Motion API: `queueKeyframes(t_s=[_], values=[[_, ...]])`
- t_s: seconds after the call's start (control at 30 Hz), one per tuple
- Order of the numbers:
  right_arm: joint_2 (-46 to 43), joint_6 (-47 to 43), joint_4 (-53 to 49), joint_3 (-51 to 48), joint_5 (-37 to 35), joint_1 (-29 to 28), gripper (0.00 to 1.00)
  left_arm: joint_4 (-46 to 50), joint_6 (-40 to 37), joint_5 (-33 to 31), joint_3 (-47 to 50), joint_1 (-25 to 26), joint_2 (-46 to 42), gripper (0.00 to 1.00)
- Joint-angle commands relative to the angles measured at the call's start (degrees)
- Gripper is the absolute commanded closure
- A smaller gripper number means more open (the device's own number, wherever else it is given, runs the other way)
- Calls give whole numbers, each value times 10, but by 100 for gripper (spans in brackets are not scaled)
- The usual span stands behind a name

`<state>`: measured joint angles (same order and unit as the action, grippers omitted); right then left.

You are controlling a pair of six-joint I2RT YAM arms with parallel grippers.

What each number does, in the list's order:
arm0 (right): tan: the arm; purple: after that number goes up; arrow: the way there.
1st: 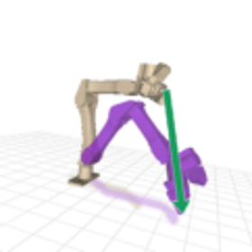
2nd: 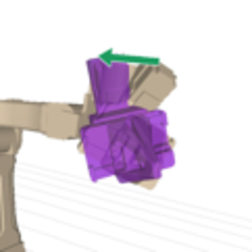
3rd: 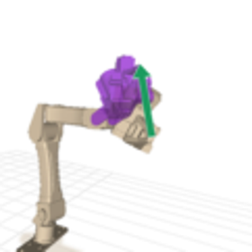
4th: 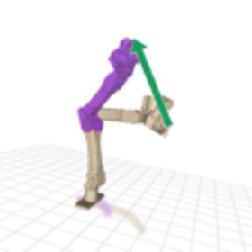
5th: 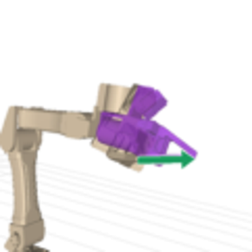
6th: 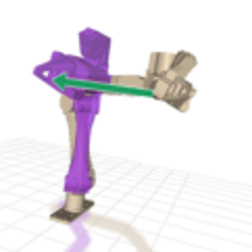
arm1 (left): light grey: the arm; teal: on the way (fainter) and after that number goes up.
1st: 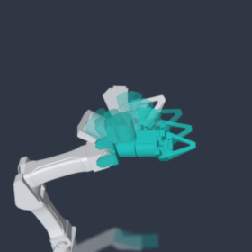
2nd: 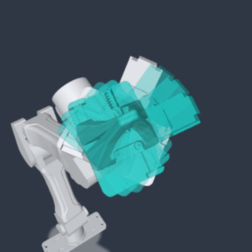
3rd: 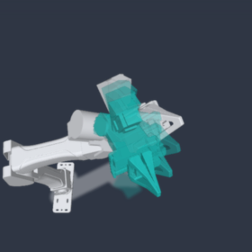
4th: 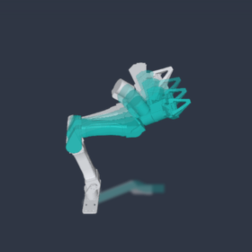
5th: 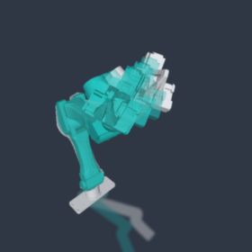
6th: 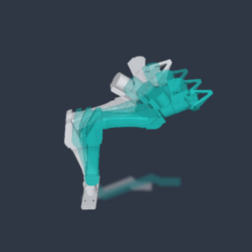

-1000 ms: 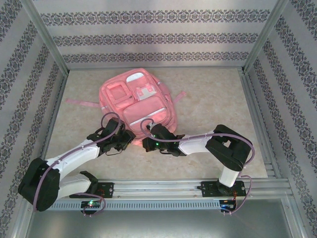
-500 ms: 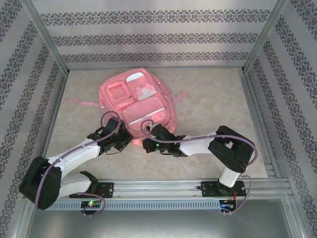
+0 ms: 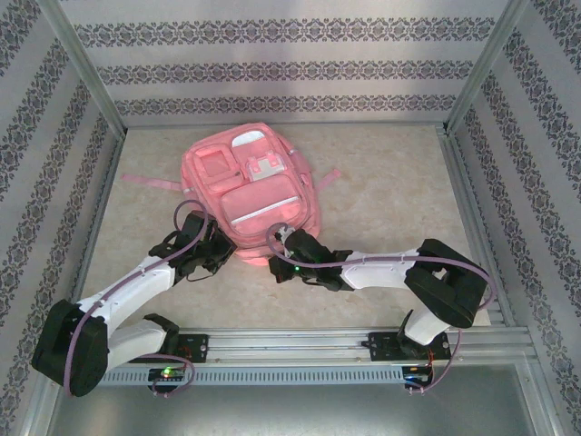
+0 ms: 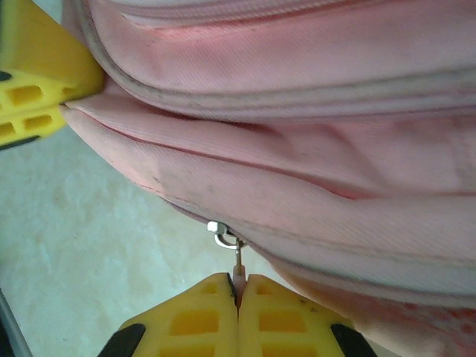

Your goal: Pack the student bag

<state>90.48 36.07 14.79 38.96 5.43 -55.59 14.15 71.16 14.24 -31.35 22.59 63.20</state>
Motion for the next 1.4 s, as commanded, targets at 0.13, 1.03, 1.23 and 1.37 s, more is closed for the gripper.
queueKeyframes(t_s=[0.13,1.03,1.23,1.37], values=[[-33,-37,-70,-30,-42,35,100,52,-49,-29,-4,-31,-31,98],[27,-90,-48,15,69,77,100,275,-198,-82,-84,-165,-41,90],[130,-18,-6,97,72,29,100,265,-192,-46,-103,-183,2,57],[188,44,29,130,74,21,100,264,-146,-3,-90,-176,-37,40]])
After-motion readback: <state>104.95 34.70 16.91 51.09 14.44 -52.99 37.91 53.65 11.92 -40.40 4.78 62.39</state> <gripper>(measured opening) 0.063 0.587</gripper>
